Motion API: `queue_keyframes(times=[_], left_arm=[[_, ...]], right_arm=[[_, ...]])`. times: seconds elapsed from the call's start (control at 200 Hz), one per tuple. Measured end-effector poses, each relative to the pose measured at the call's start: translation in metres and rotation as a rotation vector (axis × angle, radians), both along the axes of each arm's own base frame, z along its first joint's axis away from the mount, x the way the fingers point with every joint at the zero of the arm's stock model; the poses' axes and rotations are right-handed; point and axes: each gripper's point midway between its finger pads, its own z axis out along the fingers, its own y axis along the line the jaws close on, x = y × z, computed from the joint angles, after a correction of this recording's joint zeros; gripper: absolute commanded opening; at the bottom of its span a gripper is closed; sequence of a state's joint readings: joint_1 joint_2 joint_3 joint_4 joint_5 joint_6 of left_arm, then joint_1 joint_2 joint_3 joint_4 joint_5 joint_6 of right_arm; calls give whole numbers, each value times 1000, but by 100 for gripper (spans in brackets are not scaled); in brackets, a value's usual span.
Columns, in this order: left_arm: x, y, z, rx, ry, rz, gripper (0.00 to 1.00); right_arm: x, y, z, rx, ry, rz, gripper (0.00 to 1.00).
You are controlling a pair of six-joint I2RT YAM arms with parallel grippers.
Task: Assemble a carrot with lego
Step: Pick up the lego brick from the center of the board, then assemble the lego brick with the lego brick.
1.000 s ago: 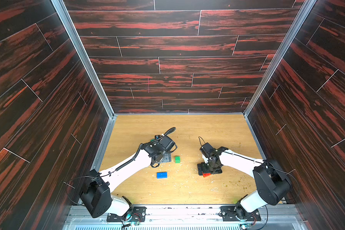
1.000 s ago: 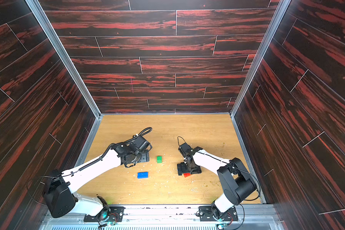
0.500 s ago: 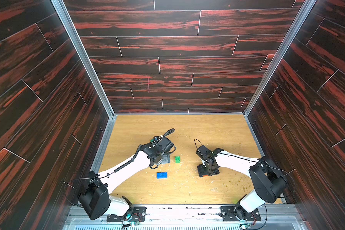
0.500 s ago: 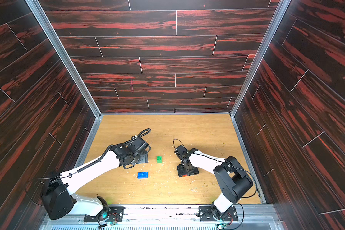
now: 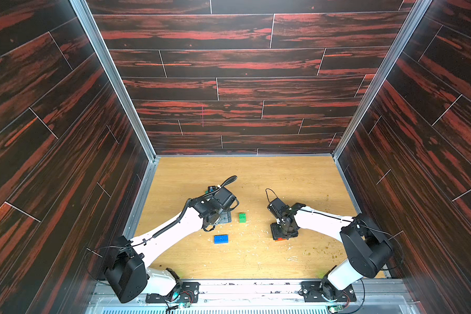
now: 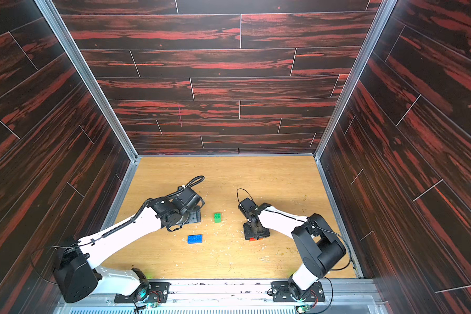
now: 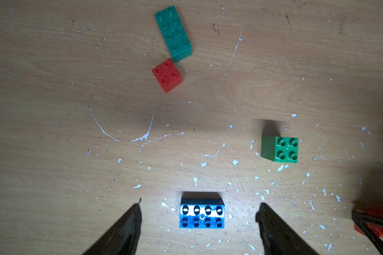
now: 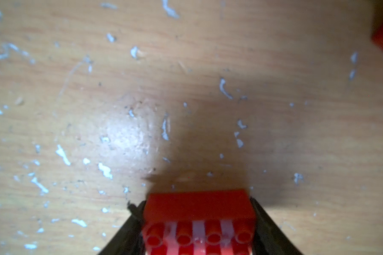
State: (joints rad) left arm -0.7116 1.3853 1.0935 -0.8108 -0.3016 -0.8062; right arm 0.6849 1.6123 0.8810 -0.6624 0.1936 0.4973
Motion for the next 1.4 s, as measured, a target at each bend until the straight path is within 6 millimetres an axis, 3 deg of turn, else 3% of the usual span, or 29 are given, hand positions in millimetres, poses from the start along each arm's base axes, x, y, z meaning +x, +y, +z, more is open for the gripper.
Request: queue_keyframes(times=[0.19, 0.306, 0.576, 0.706, 1.087, 1.403], left_arm=[[-3, 8, 0, 11, -12, 14, 84], [-4, 23, 0, 3, -25, 46, 84], [-3, 54, 4, -85, -55, 105, 84], [-7, 60, -4, -135, -42, 100, 84], [-25, 60, -27, -249, 5, 81, 84], [-28, 64, -25, -284, -13, 93, 84]], right_arm=[[-2, -1, 1, -4, 8, -21, 50], [-4, 7, 11, 4, 19, -40, 47], [25, 72, 78, 135, -66, -86, 45], [41, 101, 93, 152, -77, -103, 45], [72, 157, 98, 121, -68, -91, 43], [73, 175, 84, 59, -40, -63, 43]])
